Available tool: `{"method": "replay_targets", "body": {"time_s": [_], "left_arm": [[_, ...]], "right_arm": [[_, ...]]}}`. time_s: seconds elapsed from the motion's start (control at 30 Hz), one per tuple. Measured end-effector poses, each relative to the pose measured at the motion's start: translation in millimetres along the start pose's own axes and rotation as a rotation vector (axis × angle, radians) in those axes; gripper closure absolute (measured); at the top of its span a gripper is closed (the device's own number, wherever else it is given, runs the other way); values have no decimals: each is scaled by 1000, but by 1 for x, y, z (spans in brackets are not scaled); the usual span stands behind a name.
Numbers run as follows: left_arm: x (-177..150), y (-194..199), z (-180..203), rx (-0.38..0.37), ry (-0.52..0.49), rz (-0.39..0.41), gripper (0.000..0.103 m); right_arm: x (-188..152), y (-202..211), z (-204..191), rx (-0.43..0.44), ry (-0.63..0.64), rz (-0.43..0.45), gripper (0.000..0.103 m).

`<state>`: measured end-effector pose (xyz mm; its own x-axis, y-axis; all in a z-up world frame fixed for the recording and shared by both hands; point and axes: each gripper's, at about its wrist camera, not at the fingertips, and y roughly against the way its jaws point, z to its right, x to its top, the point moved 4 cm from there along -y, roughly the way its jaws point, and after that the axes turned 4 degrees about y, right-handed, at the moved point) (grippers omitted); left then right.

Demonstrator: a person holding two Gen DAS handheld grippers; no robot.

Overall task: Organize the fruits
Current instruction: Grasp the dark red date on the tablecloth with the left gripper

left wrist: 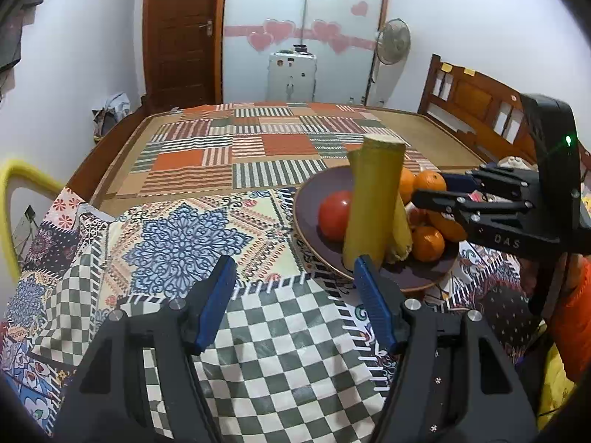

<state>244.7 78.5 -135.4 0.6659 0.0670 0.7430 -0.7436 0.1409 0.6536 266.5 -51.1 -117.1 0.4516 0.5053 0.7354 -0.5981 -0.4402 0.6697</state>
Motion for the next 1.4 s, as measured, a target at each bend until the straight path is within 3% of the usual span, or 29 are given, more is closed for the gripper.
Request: {"method": "replay_targets", "body": {"time_s": [0.13,0.53,0.83,1.07,1.23,1.4], "left_arm": [[-4,0,9,-10,-19,-8,37],[-16,12,34,-65,-43,-46,37],[-51,2,64,-97,-43,-130,37],[-68,-9,79,-50,-66,-139,37],[-72,-22,81,-51,-48,-173,53],[-72,-23,81,-46,-46,-152,59]], "right_arm": [[3,1,0,-5,1,4,59],[0,54,-3,-7,-31,85,59],[-35,87,-13,-16,-51,101,59],[-64,78,-13,14,-110,77,58],[-78,64,-9,44,-153,47,58],[-86,53,-8,74,-180,29,58]]}}
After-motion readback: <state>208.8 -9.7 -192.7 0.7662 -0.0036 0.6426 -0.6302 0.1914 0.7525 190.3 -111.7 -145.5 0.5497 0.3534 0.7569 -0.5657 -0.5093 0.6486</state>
